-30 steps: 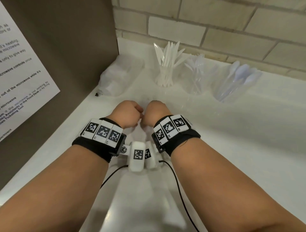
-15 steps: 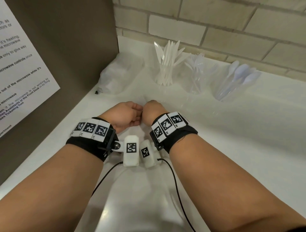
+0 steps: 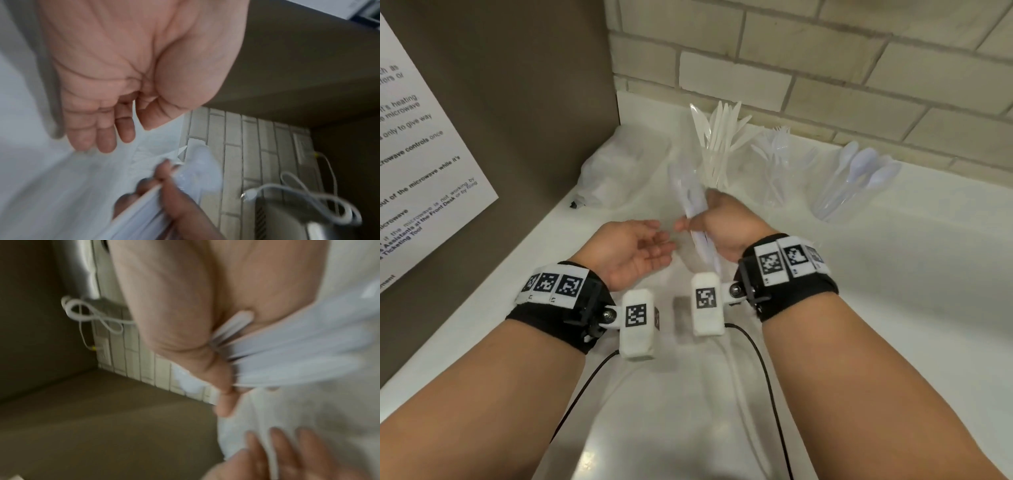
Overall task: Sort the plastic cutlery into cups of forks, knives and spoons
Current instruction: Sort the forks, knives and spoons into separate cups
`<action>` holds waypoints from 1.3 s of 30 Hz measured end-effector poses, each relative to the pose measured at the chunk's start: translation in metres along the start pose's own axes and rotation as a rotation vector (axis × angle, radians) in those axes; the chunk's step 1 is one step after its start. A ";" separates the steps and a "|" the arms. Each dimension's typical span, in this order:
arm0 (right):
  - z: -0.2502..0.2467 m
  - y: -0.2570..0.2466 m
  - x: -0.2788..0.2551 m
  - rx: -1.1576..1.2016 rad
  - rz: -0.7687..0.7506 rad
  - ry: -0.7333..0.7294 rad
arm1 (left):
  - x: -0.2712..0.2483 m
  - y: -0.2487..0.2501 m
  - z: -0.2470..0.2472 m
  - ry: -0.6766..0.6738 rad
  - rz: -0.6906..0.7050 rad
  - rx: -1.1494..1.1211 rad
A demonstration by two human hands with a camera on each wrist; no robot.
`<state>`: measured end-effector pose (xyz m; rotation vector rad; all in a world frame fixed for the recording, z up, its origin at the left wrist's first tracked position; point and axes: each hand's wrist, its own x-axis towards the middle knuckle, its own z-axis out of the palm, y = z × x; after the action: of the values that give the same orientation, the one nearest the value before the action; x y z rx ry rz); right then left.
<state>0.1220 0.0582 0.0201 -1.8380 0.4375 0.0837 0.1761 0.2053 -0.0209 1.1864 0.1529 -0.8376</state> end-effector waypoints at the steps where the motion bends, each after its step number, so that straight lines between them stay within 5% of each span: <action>1: -0.003 -0.002 -0.004 0.252 -0.077 -0.012 | -0.001 0.000 0.001 -0.062 -0.050 -0.038; 4: -0.006 -0.011 -0.013 0.592 -0.299 -0.069 | -0.002 0.000 0.008 -0.279 -0.173 -0.030; 8: 0.000 -0.010 -0.015 0.717 -0.456 -0.056 | -0.004 0.001 0.022 -0.352 -0.226 -0.101; 20: 0.017 0.002 -0.009 0.554 -0.343 0.017 | -0.005 0.005 0.032 -0.333 -0.152 -0.347; 24: 0.017 0.006 -0.008 0.500 -0.280 -0.036 | -0.011 0.014 0.032 -0.407 -0.073 -0.190; 28: 0.011 0.008 -0.013 0.601 -0.255 -0.238 | -0.022 0.024 0.029 -0.506 0.233 0.151; 32: 0.014 0.012 -0.022 0.455 -0.216 -0.413 | -0.028 0.030 0.035 -0.387 0.399 0.602; 35: 0.019 0.013 -0.020 0.395 -0.212 -0.349 | -0.034 0.030 0.044 -0.325 0.522 0.634; 39: 0.007 0.011 -0.017 -0.042 -0.153 -0.194 | -0.032 0.032 0.046 -0.109 0.642 0.422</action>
<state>0.1040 0.0663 0.0123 -1.8781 0.1605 0.1659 0.1604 0.1849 0.0382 1.4616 -0.4968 -0.3658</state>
